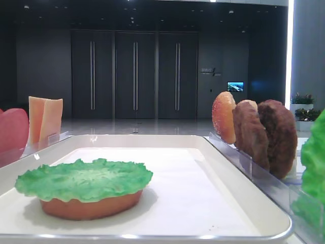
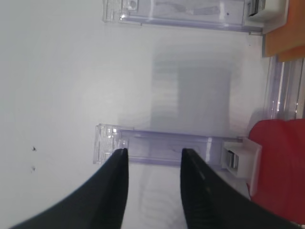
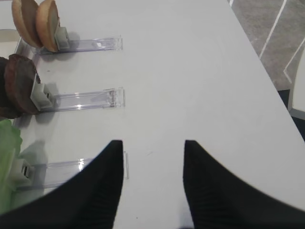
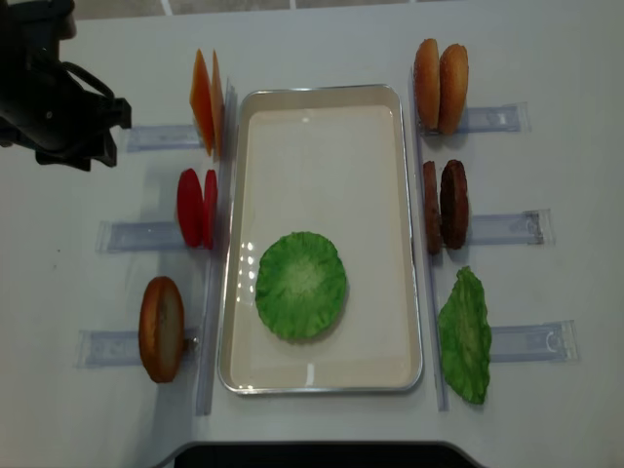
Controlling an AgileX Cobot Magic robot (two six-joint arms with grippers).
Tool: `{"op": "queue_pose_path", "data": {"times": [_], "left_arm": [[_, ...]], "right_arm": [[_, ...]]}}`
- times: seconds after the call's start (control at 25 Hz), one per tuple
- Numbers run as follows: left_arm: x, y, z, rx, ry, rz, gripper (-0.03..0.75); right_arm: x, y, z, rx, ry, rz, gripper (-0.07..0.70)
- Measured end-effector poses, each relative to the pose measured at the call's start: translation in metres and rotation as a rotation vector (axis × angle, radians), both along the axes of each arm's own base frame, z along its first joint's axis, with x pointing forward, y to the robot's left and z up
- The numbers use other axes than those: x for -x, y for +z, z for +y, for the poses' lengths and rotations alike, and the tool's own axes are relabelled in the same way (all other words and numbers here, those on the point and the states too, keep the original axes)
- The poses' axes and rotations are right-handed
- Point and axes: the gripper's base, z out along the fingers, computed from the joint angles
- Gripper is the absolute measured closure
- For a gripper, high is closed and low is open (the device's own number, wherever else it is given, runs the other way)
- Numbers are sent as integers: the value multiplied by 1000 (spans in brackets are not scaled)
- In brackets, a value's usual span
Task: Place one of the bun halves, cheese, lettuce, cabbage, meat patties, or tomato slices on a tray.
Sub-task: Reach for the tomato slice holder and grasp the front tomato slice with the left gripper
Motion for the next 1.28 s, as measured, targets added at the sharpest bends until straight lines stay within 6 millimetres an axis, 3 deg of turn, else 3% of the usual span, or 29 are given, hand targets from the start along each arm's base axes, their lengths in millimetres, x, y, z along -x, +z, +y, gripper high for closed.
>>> {"op": "queue_pose_path", "data": {"times": [0.32, 0.52, 0.8, 0.92, 1.28], "left_arm": [[-2, 0, -8, 22, 0, -12, 415], [-1, 3, -44, 39, -82, -24, 374], [9, 5, -102, 83, -197, -60, 368], [13, 6, -118, 102, -224, -69, 367], [15, 5, -121, 116, -195, -59, 367]], "right_arm": [[0, 0, 0, 0, 0, 0, 342], [0, 0, 0, 0, 0, 0, 342], [0, 0, 0, 0, 0, 0, 342], [0, 0, 0, 0, 0, 0, 342], [0, 0, 0, 0, 0, 0, 342]]}}
